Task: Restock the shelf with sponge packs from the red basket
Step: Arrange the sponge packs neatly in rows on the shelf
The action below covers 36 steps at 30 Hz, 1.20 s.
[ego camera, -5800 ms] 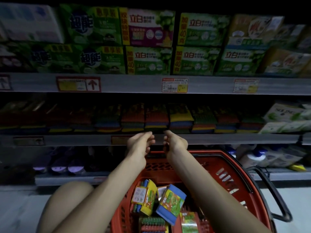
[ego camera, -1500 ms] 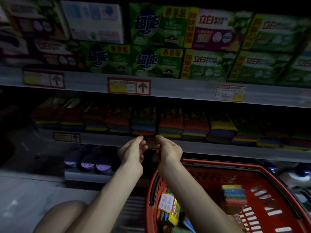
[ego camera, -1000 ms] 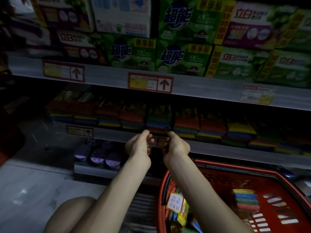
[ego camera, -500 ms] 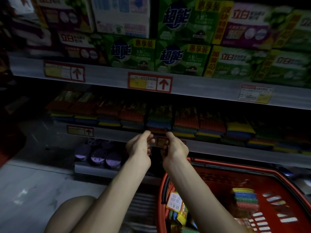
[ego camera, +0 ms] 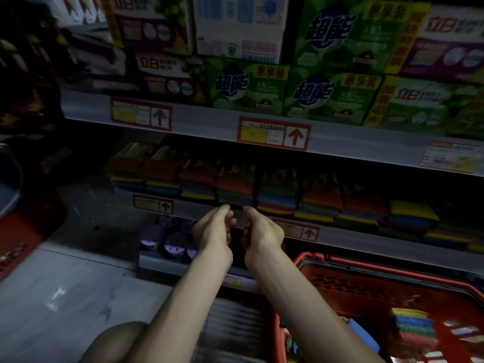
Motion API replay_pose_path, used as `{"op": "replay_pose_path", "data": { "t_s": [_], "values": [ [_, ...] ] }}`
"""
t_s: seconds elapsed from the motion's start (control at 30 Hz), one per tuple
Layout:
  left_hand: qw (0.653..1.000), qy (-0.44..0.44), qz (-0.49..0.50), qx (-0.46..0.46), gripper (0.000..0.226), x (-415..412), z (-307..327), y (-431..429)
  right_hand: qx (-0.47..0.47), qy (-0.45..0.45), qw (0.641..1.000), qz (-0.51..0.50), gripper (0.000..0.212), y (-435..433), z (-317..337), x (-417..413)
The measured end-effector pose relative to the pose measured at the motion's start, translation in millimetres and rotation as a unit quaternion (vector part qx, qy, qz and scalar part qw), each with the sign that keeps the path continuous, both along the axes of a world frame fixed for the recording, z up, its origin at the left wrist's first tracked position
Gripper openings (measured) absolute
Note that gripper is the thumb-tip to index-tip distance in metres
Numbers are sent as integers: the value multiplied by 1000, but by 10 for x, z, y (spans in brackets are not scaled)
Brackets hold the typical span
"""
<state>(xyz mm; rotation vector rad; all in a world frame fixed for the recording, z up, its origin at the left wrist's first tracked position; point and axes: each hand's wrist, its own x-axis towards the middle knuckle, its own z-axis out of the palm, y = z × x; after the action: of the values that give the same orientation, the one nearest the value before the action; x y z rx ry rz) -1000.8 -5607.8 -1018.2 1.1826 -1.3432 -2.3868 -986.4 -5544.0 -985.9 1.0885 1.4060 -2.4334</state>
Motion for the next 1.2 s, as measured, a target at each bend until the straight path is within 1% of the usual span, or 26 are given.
{"op": "replay_pose_path", "data": {
  "t_s": [0.1, 0.2, 0.27, 0.53, 0.67, 0.77, 0.93, 0.97, 1.07, 1.13, 1.2],
  "values": [
    [1000, 4, -2, 11, 5, -28, 3, -3, -8, -14, 1000, -22, 13, -51, 6, -62],
    [1000, 8, -2, 11, 11, -57, -7, -5, -12, -19, 999, -41, 7, -92, 16, -106],
    [1000, 14, -5, 9, 15, -76, -16, -10, -17, -19, 999, -47, 7, -104, 17, -113],
    [1000, 14, -15, 9, 16, -90, 15, -20, -49, -21, 996, -76, 11, -128, 0, -126],
    [1000, 17, -17, 19, 19, -82, 35, -42, -93, -21, 992, -81, 10, -140, -11, -123],
    [999, 17, -18, 35, 13, -75, 63, -50, -107, -10, 991, -78, 12, -152, -48, -102],
    [998, 31, -28, 50, 5, -56, 79, -58, -100, 5, 992, -75, 16, -144, -97, -61],
    [997, 37, -34, 52, 6, -47, 84, -55, -99, 9, 992, -75, 16, -144, -109, -57],
    [995, 52, -51, 66, 21, -16, 72, -60, -93, 19, 993, -68, 17, -158, -153, -59],
    [994, 57, -59, 72, 24, 16, 59, -94, -81, 24, 995, -52, 14, -164, -181, -46],
    [994, 63, -67, 54, 23, 45, 40, -157, -54, 37, 997, -29, 11, -171, -216, -14]
  ]
}}
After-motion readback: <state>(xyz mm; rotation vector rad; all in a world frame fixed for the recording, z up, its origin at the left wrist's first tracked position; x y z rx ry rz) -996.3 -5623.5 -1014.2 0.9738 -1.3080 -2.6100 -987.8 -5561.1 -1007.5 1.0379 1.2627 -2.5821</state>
